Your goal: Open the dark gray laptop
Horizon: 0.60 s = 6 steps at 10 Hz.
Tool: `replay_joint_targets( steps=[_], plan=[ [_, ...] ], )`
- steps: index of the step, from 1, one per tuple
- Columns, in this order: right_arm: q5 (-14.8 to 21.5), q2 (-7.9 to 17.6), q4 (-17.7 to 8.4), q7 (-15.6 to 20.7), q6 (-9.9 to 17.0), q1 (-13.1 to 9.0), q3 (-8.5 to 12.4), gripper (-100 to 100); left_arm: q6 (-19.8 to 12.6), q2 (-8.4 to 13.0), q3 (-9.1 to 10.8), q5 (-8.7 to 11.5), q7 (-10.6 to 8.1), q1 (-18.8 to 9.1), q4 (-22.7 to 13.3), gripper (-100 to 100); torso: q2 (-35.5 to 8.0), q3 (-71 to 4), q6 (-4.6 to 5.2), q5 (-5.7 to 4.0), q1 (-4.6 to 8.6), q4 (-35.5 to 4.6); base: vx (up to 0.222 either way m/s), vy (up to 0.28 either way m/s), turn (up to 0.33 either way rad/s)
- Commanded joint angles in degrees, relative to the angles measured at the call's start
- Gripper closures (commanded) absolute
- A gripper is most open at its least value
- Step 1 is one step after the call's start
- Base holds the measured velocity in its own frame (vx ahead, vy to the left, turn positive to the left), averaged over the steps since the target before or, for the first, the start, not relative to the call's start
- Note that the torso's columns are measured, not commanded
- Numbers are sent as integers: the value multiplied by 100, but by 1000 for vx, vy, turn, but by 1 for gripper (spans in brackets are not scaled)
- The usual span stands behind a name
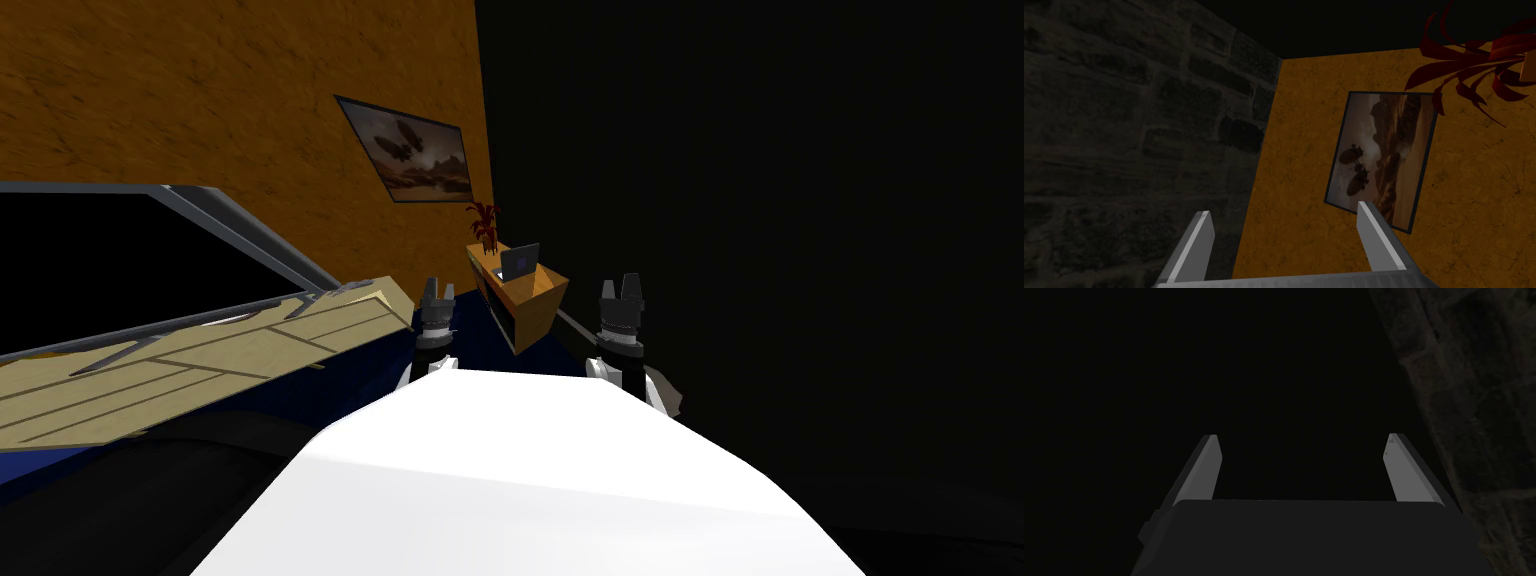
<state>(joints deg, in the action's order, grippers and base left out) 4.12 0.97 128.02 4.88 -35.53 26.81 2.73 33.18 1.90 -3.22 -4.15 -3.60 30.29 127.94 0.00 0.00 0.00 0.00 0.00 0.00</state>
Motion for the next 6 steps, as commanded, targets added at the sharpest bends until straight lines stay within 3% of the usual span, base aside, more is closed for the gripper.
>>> replay_joint_targets(
  steps=[1, 6],
  plan=[
    [0, 0, 0, 0, 0, 0, 0, 0, 0, 0, 0, 0, 0, 0, 0, 0, -232, -467, 0, 0, 0, -235, 0, 0, 0],
    [0, 0, 1, 0, 0, 0, 0, 0, 0, 0, 0, 0, 0, 0, 1, 0, -2269, -4536, 0, 0, 0, -2268, 0, 0, 0]
  ],
)
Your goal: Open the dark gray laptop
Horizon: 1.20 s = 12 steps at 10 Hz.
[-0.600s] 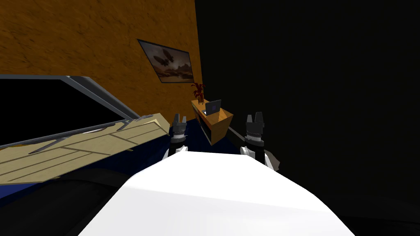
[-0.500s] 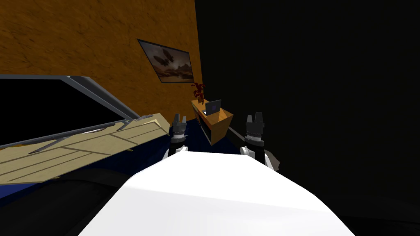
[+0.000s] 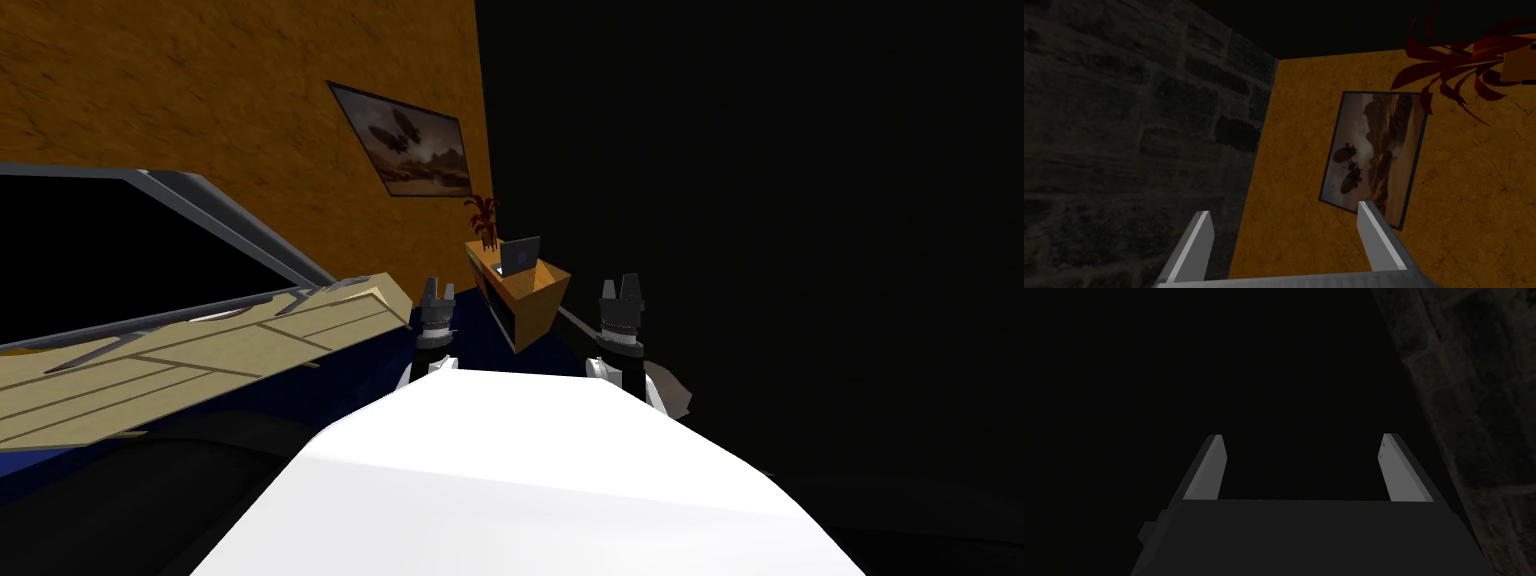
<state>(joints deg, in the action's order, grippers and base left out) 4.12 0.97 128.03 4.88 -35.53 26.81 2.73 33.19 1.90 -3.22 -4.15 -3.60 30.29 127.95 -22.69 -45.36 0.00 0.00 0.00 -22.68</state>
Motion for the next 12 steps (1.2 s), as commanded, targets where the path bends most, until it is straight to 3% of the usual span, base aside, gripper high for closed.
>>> replay_joint_targets(
  steps=[1, 3, 4, 6, 12],
  plan=[
    [0, 0, 0, 0, 0, 0, 0, 0, 0, 0, 0, 0, 0, 0, 0, 0, -424, -845, 0, 0, 0, -423, 0, 0, 0],
    [0, 0, 0, 0, 0, 0, 0, 0, 0, 0, 0, 0, 0, 0, 0, 0, -1270, -2537, 0, 0, 0, -1269, 0, 0, 0],
    [0, 0, 0, 0, 0, 0, 0, 0, -129, 241, 45, 24, -58, -26, 12, -100, -1693, -3383, 0, 0, 0, -1692, 19, 7, -70],
    [0, 0, -2, 0, 0, 1, 0, 0, -314, 486, 110, 58, -143, -63, 36, -100, -1934, -3893, 1, 2, -5, -1935, 26, 16, -112],
    [0, 0, -3, 0, 1, 1, 0, 0, -1183, 1399, 428, 225, -563, -231, 216, -100, -1957, -3922, 0, 0, 0, -1959, 39, 25, -140]
  ],
)
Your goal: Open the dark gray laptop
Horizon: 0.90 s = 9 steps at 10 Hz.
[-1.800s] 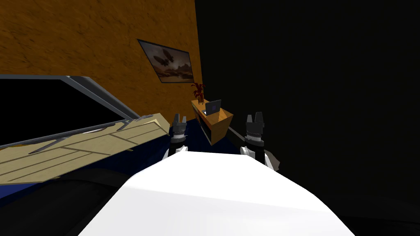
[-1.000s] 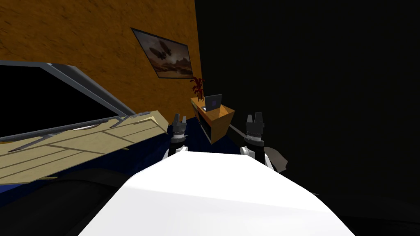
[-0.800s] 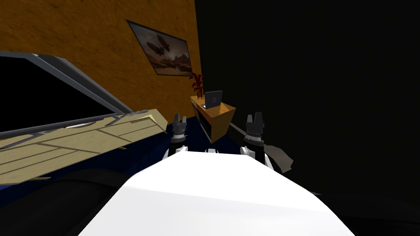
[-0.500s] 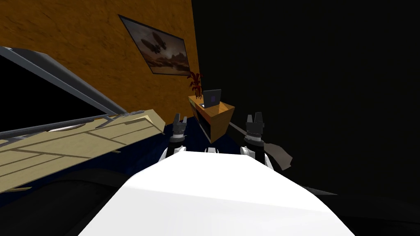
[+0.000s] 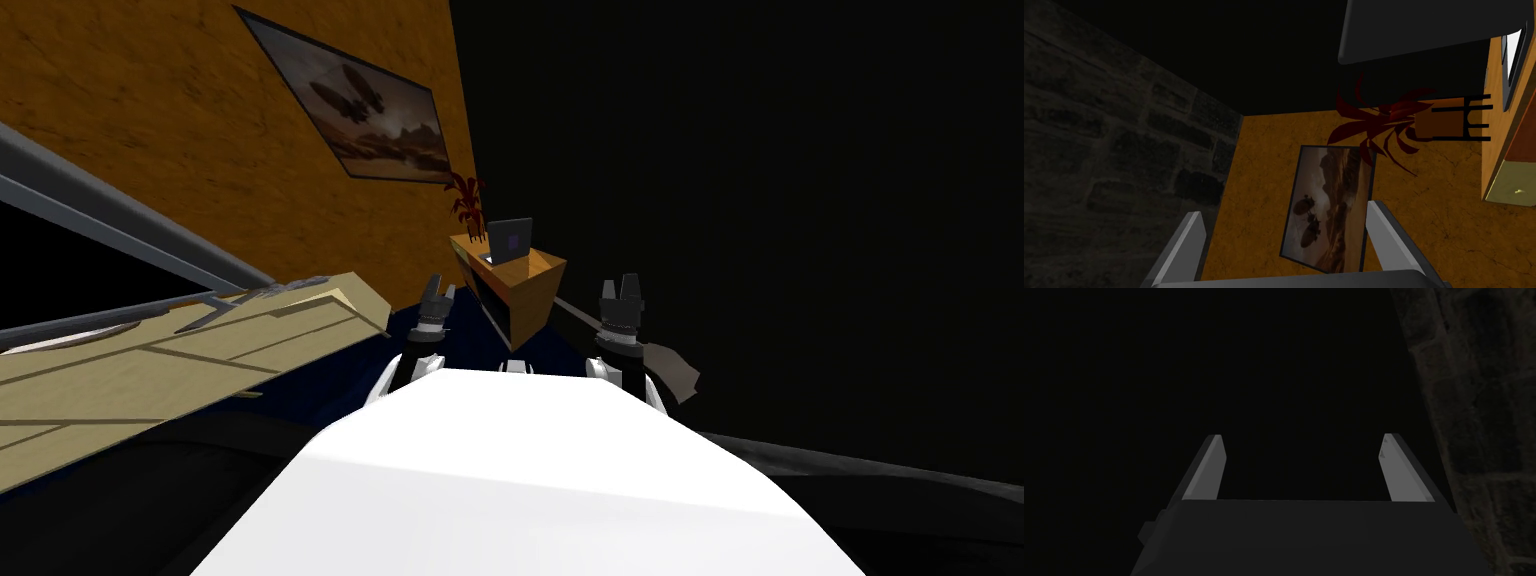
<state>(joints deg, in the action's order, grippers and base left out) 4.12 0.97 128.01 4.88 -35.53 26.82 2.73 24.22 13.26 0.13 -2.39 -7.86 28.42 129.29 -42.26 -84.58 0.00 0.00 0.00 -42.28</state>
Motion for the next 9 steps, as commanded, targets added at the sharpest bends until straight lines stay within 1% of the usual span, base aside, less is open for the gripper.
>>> replay_joint_targets(
  steps=[1, 2, 4, 5, 8, 9],
  plan=[
    [0, 0, 0, 0, 0, 0, 0, 0, -318, 263, 94, 49, -137, -44, 82, -100, 0, 0, -1, 0, -1, 0, 32, 25, -45],
    [0, 0, 0, 0, 0, 1, 0, 0, -504, 434, 161, 84, -225, -78, 127, -100, -5, 3, -3, 0, 2, -1, 25, 19, -89],
    [0, 0, 0, 0, 0, 0, 0, 0, -838, 790, 302, 157, -412, -148, 224, -100, -3, 2, 1, 0, 0, -1, 44, 35, -206],
    [0, 0, 0, 0, 0, 0, 0, 0, -899, 790, 302, 157, -412, -148, 224, -100, 3, -2, -1, 1, -5, 1, 31, 33, -55],
    [0, 0, 0, 0, 0, 0, 0, 0, -1454, 1335, 526, 275, -710, -261, 371, -100, -1, 1, 1, -1, 2, 0, 39, 32, -188],
    [0, 0, 0, 0, 0, 0, 0, 0, -1530, 1358, 526, 275, -710, -261, 371, -100, 1, -1, -1, 0, -3, 0, 36, 33, -51]
  ],
)
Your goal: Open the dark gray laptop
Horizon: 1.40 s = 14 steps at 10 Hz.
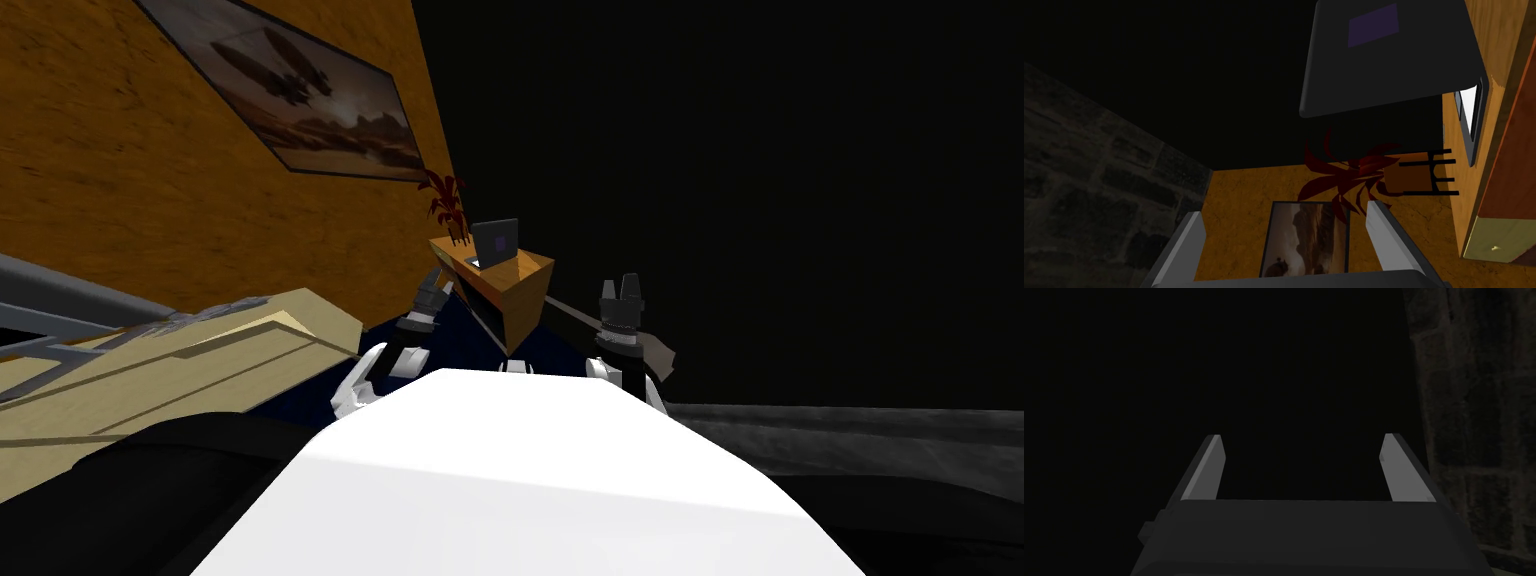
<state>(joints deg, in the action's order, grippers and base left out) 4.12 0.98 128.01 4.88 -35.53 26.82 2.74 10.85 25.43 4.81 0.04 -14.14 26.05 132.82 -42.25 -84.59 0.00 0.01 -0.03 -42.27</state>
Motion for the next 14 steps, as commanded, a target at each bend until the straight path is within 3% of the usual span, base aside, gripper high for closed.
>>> replay_joint_targets(
  steps=[1, 2, 3, 5, 6, 8, 9, 13, 14],
  plan=[
    [0, 0, 0, 0, 0, 1, 0, 0, -410, 338, 135, 72, -184, -64, 64, -100, -4, 3, -3, 0, 3, -1, 34, 24, -114],
    [0, 0, 0, 0, 0, 0, 0, 0, -562, 515, 213, 113, -287, -105, 106, -100, -5, 3, 2, -2, 6, -2, 46, 31, -222],
    [0, 0, 0, 0, 0, 0, 0, 0, -631, 538, 213, 113, -287, -105, 106, -100, -1, 1, 3, -1, 4, -1, 29, 33, -78],
    [0, 0, 0, 0, 0, 0, 0, 0, -994, 931, 372, 196, -494, -193, 176, -100, -9, 5, 1, 0, 2, -3, 29, 42, -157],
    [0, 0, 0, 0, 0, 0, 0, 0, -1082, 951, 372, 196, -494, -193, 176, -100, -1, 1, 2, 1, -3, -1, 35, 36, -97],
    [0, 0, 0, 0, 0, 0, 0, 0, -1446, 1341, 532, 281, -703, -287, 221, -100, -3, 2, 1, -2, 8, -1, 36, 37, -177],
    [0, 0, 0, 0, 0, 0, 0, 0, -1544, 1379, 532, 281, -703, -287, 221, -100, 0, 0, 3, 0, 1, 0, 27, 37, -99],
    [0, 0, 0, 0, 0, 1, 0, 0, -2203, 2043, 776, 410, -1017, -440, 244, -100, -4, 3, -2, 0, 3, -1, 29, 33, -142],
    [0, 0, 0, 0, 0, 0, 0, 0, -2252, 2043, 776, 410, -1017, -440, 244, -100, -2, 1, 3, -1, 3, -1, 21, 30, -71]
  ],
)
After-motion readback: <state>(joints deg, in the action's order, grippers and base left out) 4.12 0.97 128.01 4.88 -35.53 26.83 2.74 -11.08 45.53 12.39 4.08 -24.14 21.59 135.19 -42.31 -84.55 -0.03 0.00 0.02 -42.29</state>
